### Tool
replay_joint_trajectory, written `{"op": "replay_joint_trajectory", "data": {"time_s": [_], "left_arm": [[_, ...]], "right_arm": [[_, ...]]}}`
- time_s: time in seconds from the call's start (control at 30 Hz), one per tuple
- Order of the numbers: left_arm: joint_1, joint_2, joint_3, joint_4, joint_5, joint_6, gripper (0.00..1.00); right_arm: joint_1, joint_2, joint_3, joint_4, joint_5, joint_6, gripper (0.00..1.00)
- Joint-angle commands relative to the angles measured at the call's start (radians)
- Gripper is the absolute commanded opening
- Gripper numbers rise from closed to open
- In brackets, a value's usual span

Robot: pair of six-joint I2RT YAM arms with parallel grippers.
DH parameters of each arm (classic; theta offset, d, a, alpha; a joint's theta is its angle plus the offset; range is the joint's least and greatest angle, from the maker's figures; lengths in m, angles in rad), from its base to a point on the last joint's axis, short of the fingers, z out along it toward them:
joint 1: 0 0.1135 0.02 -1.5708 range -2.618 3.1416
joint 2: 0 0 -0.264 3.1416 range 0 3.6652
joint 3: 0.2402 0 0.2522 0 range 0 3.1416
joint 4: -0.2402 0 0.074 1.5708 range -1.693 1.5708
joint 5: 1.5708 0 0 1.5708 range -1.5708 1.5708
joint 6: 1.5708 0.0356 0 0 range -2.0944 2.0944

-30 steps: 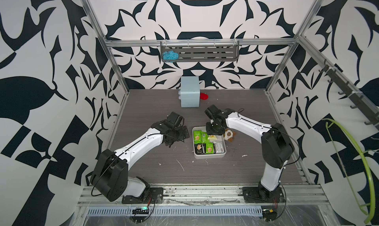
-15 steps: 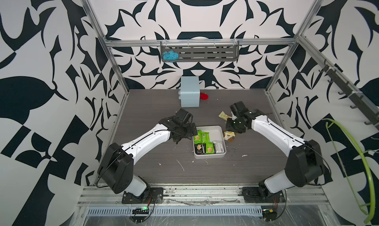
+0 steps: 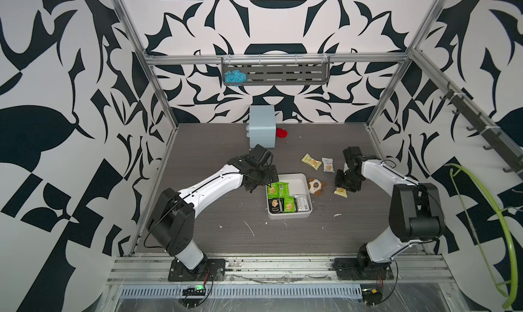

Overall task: Take the cookies out of the storage box
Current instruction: Place the cookie at the center of the board.

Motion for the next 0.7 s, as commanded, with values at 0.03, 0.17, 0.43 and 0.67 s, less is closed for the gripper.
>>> {"op": "replay_joint_trajectory", "data": {"time_s": [0.03, 0.17, 0.43, 0.67], "left_arm": [[-0.001, 0.003, -0.009, -0.032, -0.011, -0.012, 0.99], [-0.001, -0.018, -0.036, -0.033, -0.024, -0.021, 0.99], [0.000, -0.067, -0.083, -0.038, -0.056, -0.028, 0.99], [-0.001, -0.074, -0.128, 0.009, -0.036, -0.041, 0.99]], "right_arm": [[-0.004, 0.041, 0.018, 0.043, -0.006, -0.030, 0.37], [-0.005, 0.072, 0.022, 0.054, -0.013, -0.026, 0.38], [-0.005, 0.037, 0.034, 0.020, 0.007, -0.027, 0.55], [0.005, -0.134, 0.031, -0.056, -0.001, -0.015, 0.61]]}}
